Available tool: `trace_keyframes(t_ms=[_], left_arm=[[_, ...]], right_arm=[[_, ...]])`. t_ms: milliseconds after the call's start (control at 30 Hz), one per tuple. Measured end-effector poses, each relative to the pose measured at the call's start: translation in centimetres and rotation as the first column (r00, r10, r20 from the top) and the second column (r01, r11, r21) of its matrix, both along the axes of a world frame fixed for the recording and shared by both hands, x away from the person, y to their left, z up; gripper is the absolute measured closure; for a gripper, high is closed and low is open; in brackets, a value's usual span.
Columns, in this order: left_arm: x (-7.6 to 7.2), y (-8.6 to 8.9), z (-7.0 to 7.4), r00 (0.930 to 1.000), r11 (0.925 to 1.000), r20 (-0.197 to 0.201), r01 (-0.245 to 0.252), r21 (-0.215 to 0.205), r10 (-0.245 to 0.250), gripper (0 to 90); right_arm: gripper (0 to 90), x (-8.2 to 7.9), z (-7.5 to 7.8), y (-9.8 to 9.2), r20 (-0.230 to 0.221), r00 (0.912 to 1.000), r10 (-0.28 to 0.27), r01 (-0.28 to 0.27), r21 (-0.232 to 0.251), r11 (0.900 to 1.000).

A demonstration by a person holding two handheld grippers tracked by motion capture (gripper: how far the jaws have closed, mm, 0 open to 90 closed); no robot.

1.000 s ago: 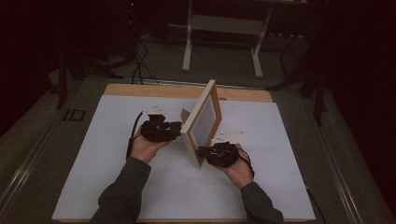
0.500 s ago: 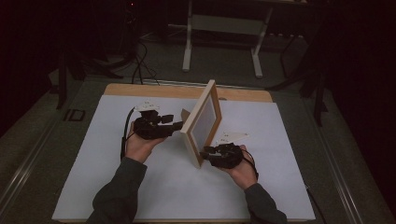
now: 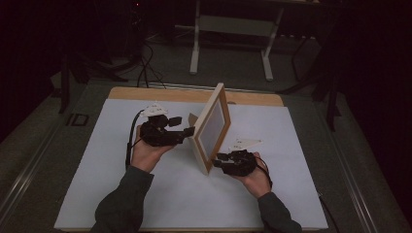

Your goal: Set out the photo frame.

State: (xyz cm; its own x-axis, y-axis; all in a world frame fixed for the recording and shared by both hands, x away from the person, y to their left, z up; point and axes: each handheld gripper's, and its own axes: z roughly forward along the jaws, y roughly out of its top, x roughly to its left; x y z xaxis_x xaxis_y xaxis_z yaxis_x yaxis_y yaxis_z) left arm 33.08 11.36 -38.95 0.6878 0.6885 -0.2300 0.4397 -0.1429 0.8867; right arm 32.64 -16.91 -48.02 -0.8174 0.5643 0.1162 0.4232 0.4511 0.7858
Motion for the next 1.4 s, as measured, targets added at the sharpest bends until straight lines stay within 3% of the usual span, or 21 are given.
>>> trace_keyframes(t_ms=[233, 467, 700, 867, 1033, 1167, 1300, 1400], left_arm=[[-0.1, -1.6, -0.5, 0.9998, 0.9984, 0.007, 0.019, 0.054, -0.019, 33.9], [0.0, -3.5, -1.5, 1.0000, 0.9959, 0.005, 0.000, 0.091, 0.000, 36.3], [0.0, -4.6, -2.3, 0.9994, 0.9915, -0.010, -0.031, 0.127, 0.033, 48.5], [-0.1, -4.2, -2.6, 0.9989, 0.9950, -0.018, -0.042, 0.090, 0.044, 54.9], [-0.3, -4.1, -2.5, 0.9969, 0.9907, 0.001, -0.078, 0.112, 0.079, 59.4], [-0.1, -3.5, -2.5, 0.9946, 0.9885, -0.006, -0.102, 0.112, 0.104, 66.7], [0.2, -2.9, -2.6, 0.9952, 0.9919, -0.027, -0.092, 0.088, 0.094, 68.1], [0.6, -2.4, -2.6, 0.9974, 0.9955, -0.040, -0.056, 0.076, 0.060, 68.6]], right_arm=[[63.8, 0.0, 0.0, -0.7, -0.001, 0.9999, -0.012, 0.012, -0.002, 1.000], [63.8, 0.0, 0.1, -1.3, -0.002, 0.9998, -0.021, 0.021, 0.000, 1.000], [63.8, 0.0, 0.0, -1.9, -0.006, 0.9994, -0.033, 0.033, -0.003, 0.999], [63.8, 0.0, 0.0, -2.1, -0.005, 0.9992, -0.039, 0.039, 0.001, 0.999], [63.8, 0.0, 0.0, -2.2, -0.003, 0.9991, -0.042, 0.042, 0.003, 0.999], [63.7, 0.0, 0.1, -2.2, 0.001, 0.9991, -0.043, 0.043, 0.003, 0.999], [63.8, 0.1, 0.2, -2.3, 0.005, 0.9989, -0.047, 0.047, 0.010, 0.999], [63.4, 0.3, 0.6, -2.6, 0.011, 0.9982, -0.059, 0.059, 0.014, 0.998]])
